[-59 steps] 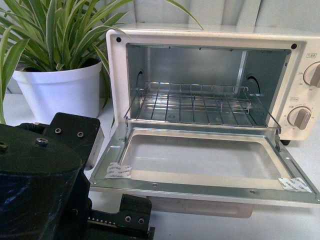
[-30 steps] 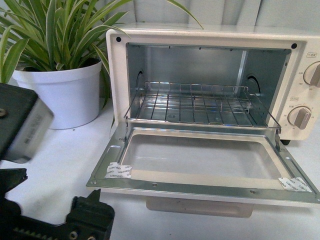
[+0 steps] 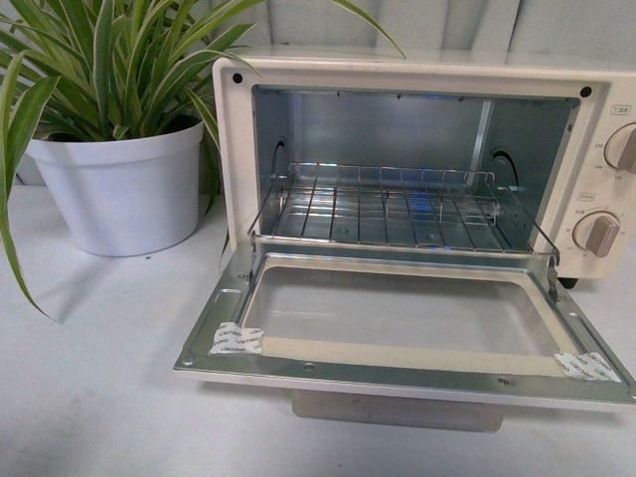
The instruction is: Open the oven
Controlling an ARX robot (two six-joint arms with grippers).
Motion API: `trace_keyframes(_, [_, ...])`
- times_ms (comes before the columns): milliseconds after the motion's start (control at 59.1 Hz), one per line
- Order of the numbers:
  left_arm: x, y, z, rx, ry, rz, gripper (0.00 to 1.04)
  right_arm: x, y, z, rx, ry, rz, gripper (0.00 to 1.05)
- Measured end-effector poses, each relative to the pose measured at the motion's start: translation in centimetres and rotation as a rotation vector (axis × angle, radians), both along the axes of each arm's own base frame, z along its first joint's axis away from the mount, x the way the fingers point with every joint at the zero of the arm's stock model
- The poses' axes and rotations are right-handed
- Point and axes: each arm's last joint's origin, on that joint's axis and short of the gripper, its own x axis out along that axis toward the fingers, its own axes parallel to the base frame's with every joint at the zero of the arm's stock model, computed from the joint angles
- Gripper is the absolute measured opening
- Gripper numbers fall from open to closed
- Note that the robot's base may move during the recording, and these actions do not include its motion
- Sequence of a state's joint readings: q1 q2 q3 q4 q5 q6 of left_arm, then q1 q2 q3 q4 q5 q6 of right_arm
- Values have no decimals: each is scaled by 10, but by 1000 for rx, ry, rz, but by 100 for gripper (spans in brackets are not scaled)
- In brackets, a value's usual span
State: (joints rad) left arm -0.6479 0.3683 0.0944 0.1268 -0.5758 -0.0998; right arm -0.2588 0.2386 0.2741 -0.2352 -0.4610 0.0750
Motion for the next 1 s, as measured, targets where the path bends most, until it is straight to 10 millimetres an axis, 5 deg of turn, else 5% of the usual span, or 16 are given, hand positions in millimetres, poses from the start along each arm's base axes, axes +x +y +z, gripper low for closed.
trace_keyframes(321, [-5, 12, 3, -62, -82, 59, 95, 0, -1, -9, -12, -50, -27, 95])
trace_keyframes(474, [-5, 26, 0, -13, -120, 49, 63, -1, 4, -19, -127, -188, -232, 65])
trace_keyframes(795, [-6, 43, -9, 1, -133, 57, 4, 0, 12, -33, -141, -192, -197, 5])
trace_keyframes(998, [-6, 57, -9, 8, -133, 66, 4, -1, 12, -42, -143, -197, -198, 1])
